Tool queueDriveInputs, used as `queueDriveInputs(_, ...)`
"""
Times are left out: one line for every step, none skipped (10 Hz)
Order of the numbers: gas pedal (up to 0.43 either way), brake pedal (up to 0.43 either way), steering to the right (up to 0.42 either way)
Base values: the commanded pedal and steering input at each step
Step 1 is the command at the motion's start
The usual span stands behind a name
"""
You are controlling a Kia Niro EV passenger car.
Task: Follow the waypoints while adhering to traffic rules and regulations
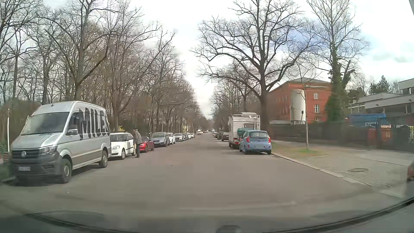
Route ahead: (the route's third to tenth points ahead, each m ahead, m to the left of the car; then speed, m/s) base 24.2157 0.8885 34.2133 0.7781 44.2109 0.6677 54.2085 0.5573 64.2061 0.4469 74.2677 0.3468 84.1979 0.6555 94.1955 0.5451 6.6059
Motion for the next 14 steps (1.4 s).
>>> queueDriveInputs(0.000,0.000,-0.005)
queueDriveInputs(0.000,0.000,-0.005)
queueDriveInputs(0.000,0.000,-0.005)
queueDriveInputs(0.000,0.000,-0.005)
queueDriveInputs(0.000,0.000,-0.006)
queueDriveInputs(0.000,0.000,-0.006)
queueDriveInputs(0.000,0.000,-0.006)
queueDriveInputs(0.000,0.000,-0.005)
queueDriveInputs(0.000,0.000,-0.004)
queueDriveInputs(0.000,0.000,-0.004)
queueDriveInputs(0.000,0.000,-0.004)
queueDriveInputs(0.000,0.000,-0.004)
queueDriveInputs(0.000,0.000,-0.004)
queueDriveInputs(0.000,0.000,-0.004)
